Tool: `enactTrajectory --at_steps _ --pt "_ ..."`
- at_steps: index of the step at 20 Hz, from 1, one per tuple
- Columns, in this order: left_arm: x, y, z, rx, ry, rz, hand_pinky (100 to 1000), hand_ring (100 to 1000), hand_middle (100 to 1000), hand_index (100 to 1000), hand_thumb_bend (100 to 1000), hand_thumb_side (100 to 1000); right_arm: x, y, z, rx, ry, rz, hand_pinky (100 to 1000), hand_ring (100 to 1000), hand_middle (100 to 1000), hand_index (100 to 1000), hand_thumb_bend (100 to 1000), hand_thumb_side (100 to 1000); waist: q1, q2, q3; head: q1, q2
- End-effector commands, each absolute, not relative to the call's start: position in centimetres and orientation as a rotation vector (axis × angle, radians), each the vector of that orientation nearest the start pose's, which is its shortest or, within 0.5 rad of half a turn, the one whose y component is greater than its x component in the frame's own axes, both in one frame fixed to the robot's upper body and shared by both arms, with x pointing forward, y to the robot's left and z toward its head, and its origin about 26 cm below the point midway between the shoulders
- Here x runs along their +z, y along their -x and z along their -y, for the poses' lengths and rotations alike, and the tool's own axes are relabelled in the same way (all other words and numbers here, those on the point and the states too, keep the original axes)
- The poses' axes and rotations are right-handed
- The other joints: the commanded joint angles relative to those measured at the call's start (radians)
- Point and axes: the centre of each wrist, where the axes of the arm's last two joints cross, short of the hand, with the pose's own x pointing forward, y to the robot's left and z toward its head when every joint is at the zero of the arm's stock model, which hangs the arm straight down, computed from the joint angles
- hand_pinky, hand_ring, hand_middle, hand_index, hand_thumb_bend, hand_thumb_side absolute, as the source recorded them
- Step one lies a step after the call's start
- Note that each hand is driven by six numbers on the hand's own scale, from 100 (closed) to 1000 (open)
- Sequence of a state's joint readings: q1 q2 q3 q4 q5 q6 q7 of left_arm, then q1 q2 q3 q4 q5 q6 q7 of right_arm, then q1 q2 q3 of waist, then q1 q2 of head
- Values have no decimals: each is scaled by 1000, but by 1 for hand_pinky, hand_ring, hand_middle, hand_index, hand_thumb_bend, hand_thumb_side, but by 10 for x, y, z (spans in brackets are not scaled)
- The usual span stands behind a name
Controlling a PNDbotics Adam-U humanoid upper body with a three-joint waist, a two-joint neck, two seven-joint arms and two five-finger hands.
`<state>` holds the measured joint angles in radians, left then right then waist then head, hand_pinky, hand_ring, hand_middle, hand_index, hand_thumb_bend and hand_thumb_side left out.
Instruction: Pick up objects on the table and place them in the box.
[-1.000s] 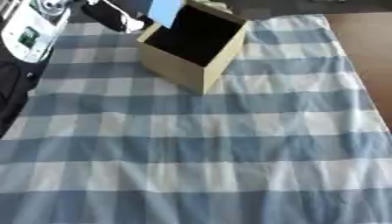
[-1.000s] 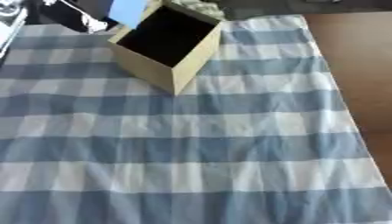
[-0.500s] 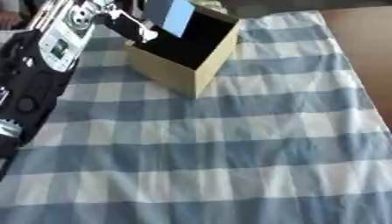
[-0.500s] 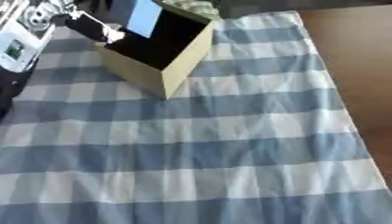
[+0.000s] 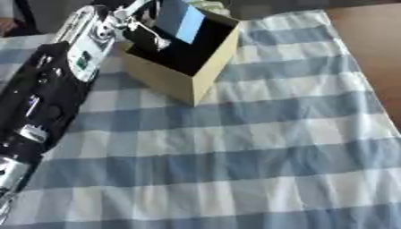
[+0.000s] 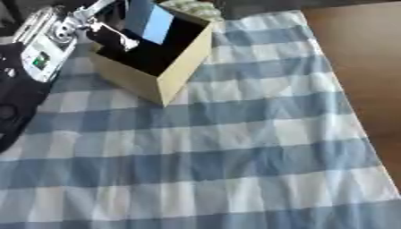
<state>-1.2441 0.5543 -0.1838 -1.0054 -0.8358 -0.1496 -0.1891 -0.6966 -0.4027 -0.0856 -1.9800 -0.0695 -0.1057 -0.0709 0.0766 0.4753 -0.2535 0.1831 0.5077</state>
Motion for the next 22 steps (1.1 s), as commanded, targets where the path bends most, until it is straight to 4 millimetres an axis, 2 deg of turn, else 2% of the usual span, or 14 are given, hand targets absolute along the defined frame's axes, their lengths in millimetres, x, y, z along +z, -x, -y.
enactTrajectory --at_steps 1,4,5,7,8,10,14,18,21,22 --pt "380 -467 -261 -1284 -1330 1859 348 490 529 582 100 100 337 -305 253 -402 -186 -3420 733 744 720 848 100 969 0 -20 -5 9 -15" --pt "376 -469 -262 -1353 -1318 1821 397 518 550 608 100 100 337 -305 254 -396 -185 -3422 733 745 719 848 100 970 7 -15 -16 16 -15" --pt "375 -470 -263 -1380 -1310 1800 417 530 563 624 127 108 337 -305 254 -392 -184 -3422 733 745 719 848 100 970 9 -14 -19 18 -16" --pt "374 -471 -264 -1437 -1302 1746 514 613 651 736 298 194 337 -305 254 -386 -183 -3423 734 745 719 848 100 970 12 -12 -25 20 -19" --pt "375 -470 -265 -1464 -1306 1729 578 701 726 811 382 238 337 -305 255 -384 -184 -3424 734 745 719 849 100 970 13 -12 -26 19 -20" --pt "376 -469 -265 -1506 -1318 1707 625 765 780 859 471 299 337 -305 256 -381 -189 -3427 733 745 719 849 100 971 15 -11 -26 19 -14" --pt "380 -467 -266 -1525 -1320 1725 650 792 820 907 629 463 335 -305 257 -382 -189 -3436 732 745 719 849 100 971 16 -15 -20 20 -6" --pt "382 -466 -268 -1498 -1337 1754 645 793 828 910 655 484 334 -305 256 -383 -183 -3442 732 745 720 849 100 971 14 -22 -18 18 0" --pt "385 -464 -268 -1454 -1351 1804 633 783 820 902 595 469 333 -305 256 -378 -180 -3448 732 745 720 849 100 971 13 -28 -16 17 5" --pt "387 -463 -268 -1437 -1353 1828 626 775 810 894 533 448 332 -305 256 -378 -181 -3450 732 745 721 849 100 970 12 -31 -15 18 9"
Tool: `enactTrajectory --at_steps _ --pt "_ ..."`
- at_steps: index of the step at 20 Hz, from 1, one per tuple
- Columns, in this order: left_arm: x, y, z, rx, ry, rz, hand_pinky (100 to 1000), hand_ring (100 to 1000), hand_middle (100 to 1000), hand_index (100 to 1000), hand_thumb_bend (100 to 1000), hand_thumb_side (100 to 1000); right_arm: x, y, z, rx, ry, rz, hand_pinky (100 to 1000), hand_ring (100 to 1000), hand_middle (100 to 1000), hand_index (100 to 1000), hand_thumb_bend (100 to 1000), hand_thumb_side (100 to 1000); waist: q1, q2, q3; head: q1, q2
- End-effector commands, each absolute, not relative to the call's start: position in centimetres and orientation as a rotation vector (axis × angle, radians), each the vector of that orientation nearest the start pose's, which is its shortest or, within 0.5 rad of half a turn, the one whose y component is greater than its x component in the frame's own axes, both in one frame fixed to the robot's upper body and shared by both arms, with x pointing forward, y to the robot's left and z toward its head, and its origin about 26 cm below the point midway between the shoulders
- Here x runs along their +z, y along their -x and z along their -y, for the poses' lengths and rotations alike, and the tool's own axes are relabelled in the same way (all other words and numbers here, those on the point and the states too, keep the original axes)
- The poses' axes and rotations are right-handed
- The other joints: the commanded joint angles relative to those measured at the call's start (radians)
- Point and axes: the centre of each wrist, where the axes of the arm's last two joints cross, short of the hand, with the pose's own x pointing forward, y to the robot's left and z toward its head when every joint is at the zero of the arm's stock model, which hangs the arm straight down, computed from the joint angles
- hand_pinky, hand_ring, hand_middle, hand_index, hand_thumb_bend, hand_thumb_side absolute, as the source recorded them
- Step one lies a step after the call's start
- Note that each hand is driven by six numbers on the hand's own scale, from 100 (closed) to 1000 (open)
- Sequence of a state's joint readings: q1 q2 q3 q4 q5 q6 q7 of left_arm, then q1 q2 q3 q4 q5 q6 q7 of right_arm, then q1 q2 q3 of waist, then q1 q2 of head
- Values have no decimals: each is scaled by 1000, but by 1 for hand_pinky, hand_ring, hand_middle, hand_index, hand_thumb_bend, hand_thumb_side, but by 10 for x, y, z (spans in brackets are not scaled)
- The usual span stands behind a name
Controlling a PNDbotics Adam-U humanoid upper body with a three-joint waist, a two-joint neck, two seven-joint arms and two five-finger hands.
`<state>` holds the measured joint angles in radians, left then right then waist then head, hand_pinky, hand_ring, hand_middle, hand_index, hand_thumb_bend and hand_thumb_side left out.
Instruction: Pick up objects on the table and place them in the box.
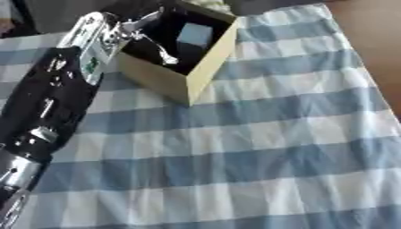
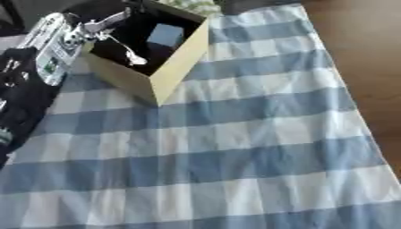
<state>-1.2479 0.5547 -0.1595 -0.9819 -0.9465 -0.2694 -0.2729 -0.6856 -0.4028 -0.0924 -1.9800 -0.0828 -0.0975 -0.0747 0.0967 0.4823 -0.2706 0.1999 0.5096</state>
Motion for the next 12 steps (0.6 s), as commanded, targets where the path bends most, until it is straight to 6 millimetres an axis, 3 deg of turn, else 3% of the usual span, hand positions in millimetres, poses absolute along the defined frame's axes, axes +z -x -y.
enactTrajectory --at_steps 1,2,4,6,10,12 --pt "389 -461 -268 1882 1796 -2466 616 765 798 883 375 550 332 -305 256 -378 -184 -3452 732 745 721 849 100 969 -9 -40 4 1 11" --pt "392 -459 -268 1843 1783 -2493 610 758 791 877 443 396 331 -305 257 -379 -187 -3453 732 746 721 849 100 968 -9 -44 7 0 17" --pt "396 -455 -269 1764 1752 -2556 577 730 770 856 313 304 330 -306 257 -381 -194 -3456 732 746 721 849 100 966 -11 -53 16 -5 31" --pt "397 -449 -272 1663 1667 -2698 540 695 741 816 181 314 328 -306 259 -380 -213 -3462 732 746 721 849 100 966 -14 -65 31 -14 51" --pt "409 -427 -270 1403 1444 -2987 538 692 742 813 193 363 322 -306 264 -374 -246 -3482 732 747 722 849 100 963 -18 -88 65 -26 86" --pt "414 -411 -266 1313 1333 -3054 535 690 743 812 142 351 320 -306 265 -371 -258 -3489 732 747 722 848 100 960 -21 -102 84 -33 103"
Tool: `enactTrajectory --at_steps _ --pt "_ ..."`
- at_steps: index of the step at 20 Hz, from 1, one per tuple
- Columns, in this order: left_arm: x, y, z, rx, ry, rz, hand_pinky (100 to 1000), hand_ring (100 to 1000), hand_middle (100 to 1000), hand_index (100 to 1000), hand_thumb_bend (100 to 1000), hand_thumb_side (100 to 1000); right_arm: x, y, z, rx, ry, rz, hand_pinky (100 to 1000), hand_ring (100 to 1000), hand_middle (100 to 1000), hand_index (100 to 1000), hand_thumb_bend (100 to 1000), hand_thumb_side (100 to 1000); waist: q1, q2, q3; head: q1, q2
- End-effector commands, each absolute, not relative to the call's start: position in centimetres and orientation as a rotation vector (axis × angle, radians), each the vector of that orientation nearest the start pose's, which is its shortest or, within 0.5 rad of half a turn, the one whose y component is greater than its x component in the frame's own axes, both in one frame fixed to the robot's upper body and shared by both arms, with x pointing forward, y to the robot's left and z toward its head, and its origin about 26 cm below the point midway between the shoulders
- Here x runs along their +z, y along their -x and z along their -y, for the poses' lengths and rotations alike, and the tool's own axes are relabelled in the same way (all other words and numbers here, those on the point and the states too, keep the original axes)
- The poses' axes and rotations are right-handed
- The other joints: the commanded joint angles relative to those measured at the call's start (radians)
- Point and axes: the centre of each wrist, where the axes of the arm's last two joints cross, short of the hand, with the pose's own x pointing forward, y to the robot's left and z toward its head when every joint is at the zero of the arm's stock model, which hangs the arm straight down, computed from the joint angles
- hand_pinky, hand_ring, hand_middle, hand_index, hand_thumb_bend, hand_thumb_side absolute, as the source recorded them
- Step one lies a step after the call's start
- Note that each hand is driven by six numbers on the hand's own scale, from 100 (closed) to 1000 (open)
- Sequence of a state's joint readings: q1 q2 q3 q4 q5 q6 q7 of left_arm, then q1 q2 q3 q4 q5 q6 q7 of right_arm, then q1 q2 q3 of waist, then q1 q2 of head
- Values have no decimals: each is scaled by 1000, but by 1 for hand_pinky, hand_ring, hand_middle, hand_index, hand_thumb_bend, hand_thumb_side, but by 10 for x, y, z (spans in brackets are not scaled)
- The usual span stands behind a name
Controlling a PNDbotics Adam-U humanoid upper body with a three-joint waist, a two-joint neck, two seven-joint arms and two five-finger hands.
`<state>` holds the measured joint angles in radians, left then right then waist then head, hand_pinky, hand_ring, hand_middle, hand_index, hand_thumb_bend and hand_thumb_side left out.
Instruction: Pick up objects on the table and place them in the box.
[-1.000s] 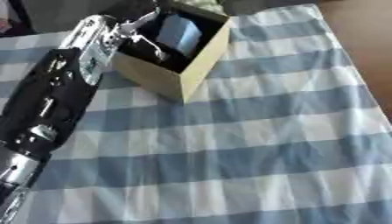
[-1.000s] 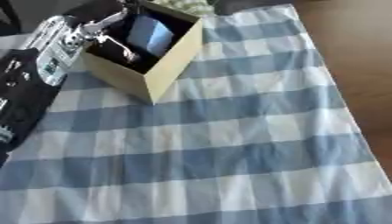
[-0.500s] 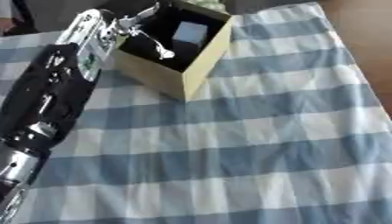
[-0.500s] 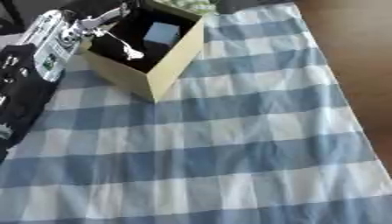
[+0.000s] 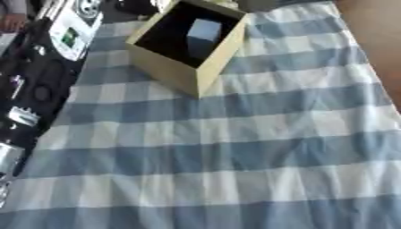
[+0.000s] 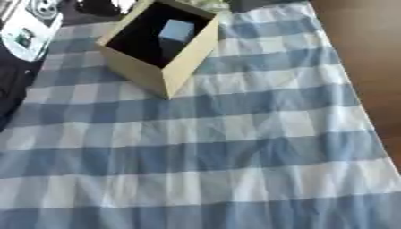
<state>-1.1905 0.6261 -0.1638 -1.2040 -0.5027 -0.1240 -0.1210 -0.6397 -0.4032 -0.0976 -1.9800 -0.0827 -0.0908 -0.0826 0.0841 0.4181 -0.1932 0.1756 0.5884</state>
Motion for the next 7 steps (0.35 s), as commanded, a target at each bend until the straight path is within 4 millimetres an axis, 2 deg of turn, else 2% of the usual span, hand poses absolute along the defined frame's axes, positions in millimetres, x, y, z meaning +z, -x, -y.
enactTrajectory --at_steps 1,4,7 --pt "416 -402 -264 1267 1272 -3090 535 690 743 811 119 357 318 -306 265 -370 -265 -3492 732 748 723 848 100 959 -11 -45 17 -13 36" --pt "418 -369 -256 1139 1066 -3168 548 702 753 813 117 382 315 -307 267 -365 -281 -3503 733 749 724 848 100 953 -22 -68 51 -20 72" --pt "411 -331 -251 1006 838 -3249 568 708 755 806 107 424 312 -307 266 -364 -281 -3506 735 750 724 848 100 947 -33 -92 85 -25 101"
